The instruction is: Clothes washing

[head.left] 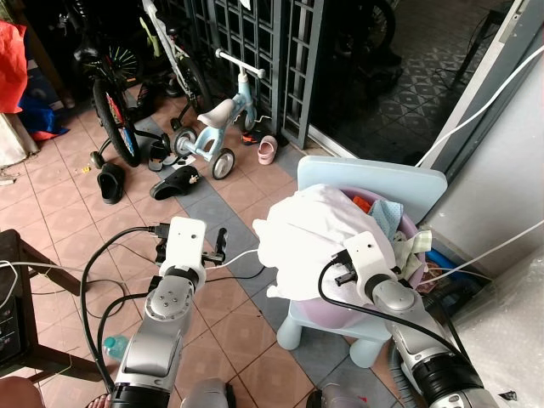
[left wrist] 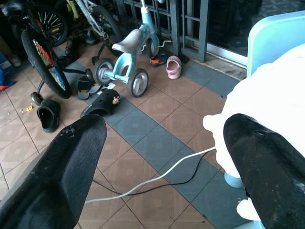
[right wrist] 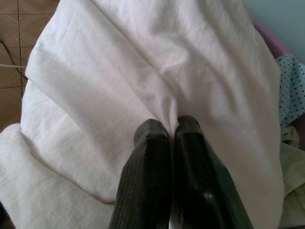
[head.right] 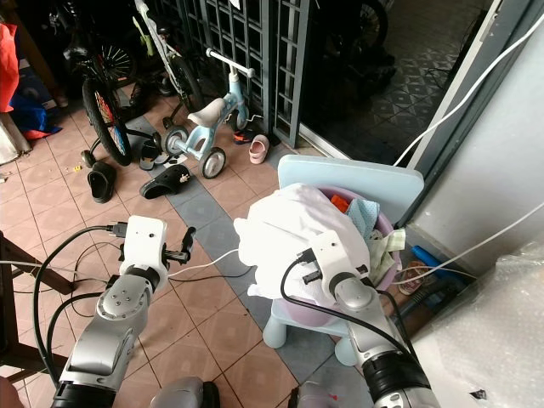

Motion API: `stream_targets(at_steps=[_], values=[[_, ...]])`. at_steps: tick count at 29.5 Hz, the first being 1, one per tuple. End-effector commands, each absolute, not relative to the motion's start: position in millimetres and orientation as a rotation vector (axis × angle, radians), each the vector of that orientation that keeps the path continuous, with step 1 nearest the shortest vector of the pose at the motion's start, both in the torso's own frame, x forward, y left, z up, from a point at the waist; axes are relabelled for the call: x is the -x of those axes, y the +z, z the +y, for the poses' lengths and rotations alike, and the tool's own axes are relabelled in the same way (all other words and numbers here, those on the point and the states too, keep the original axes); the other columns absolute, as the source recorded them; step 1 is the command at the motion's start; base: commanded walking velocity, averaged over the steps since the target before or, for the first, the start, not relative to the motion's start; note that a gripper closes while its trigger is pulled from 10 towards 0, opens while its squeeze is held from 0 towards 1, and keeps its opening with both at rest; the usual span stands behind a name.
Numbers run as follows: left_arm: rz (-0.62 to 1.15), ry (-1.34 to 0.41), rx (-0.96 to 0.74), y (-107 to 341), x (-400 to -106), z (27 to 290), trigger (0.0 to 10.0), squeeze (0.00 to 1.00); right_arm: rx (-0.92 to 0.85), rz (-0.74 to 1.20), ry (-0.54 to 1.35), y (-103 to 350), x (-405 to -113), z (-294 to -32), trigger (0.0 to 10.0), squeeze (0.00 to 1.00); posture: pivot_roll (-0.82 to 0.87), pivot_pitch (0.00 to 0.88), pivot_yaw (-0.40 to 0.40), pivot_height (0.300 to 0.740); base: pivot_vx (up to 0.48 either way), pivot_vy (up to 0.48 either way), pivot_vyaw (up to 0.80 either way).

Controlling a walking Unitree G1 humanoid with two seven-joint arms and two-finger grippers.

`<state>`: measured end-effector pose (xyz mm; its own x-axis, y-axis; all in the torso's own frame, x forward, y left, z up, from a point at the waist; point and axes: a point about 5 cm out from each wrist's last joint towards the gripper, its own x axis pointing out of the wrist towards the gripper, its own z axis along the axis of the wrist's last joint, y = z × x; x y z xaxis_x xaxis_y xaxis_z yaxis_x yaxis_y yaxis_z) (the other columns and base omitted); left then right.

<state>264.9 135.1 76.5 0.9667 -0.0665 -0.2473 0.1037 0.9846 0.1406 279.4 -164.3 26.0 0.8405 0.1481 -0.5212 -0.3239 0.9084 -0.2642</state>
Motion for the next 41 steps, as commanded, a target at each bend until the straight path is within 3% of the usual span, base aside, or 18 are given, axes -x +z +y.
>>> stream_targets(at_steps=[1,10,14,15,20,29,30,31,32,33,41], values=[[0.248,-0.087,-0.160,75.7,-266.6,135.6,10.0,0.00,0.348,0.542,0.265,22.2,-278.3,-163.6,0.0,0.00,-0.02,0.024,0.015,0.740,0.000,0.000,0.00],[0.243,-0.083,-0.156,75.6,-266.3,135.6,10.0,0.00,0.243,0.470,0.144,34.8,-285.7,-172.1,0.0,0.00,-0.03,0.023,0.014,0.740,0.000,0.000,0.00],[0.227,-0.081,-0.158,76.7,-265.8,135.7,10.0,0.00,0.019,0.218,0.089,76.2,-294.2,-168.1,0.0,0.00,-0.02,0.020,0.006,0.740,0.000,0.000,0.00],[0.228,-0.083,-0.160,76.9,-265.8,136.3,10.0,0.00,-0.009,0.095,0.060,104.5,-299.7,-167.4,0.0,0.00,-0.02,0.017,0.010,0.740,0.000,0.000,0.00],[0.227,-0.096,-0.166,77.0,-267.5,136.5,10.0,0.00,0.017,-0.208,0.111,183.4,-318.7,-156.3,0.0,0.00,-0.04,0.017,0.027,0.740,0.000,0.000,0.00],[0.219,-0.096,-0.160,78.3,-270.4,132.8,10.0,0.00,-0.044,-0.174,0.107,177.6,-317.2,-159.1,0.2,0.00,-0.03,0.013,0.020,0.740,-0.153,0.000,0.00],[0.222,-0.090,-0.158,78.0,-270.2,133.6,10.0,0.00,-0.044,-0.162,0.107,176.1,-315.5,-158.7,3.1,0.00,-0.03,0.013,0.017,0.740,-0.330,0.000,0.00],[0.221,-0.090,-0.158,78.0,-270.2,133.7,10.0,0.00,-0.035,-0.157,0.105,175.2,-315.2,-158.4,8.4,0.00,-0.03,0.013,0.017,0.740,-0.326,0.000,0.00],[0.221,-0.090,-0.158,78.0,-270.3,133.6,10.0,0.00,-0.029,-0.153,0.104,174.8,-315.3,-158.4,8.4,0.00,-0.03,0.012,0.016,0.740,-0.326,0.000,0.00],[0.220,-0.090,-0.158,77.9,-270.4,133.4,10.0,0.00,-0.030,-0.141,0.100,173.2,-315.6,-158.3,10.0,0.00,-0.03,0.010,0.016,0.740,-0.330,0.000,0.00],[0.215,-0.095,-0.160,78.0,-271.7,132.3,10.0,0.00,-0.024,-0.126,0.095,170.5,-316.6,-157.5,10.0,0.00,-0.03,0.005,0.017,0.740,-0.312,0.000,-0.65]])
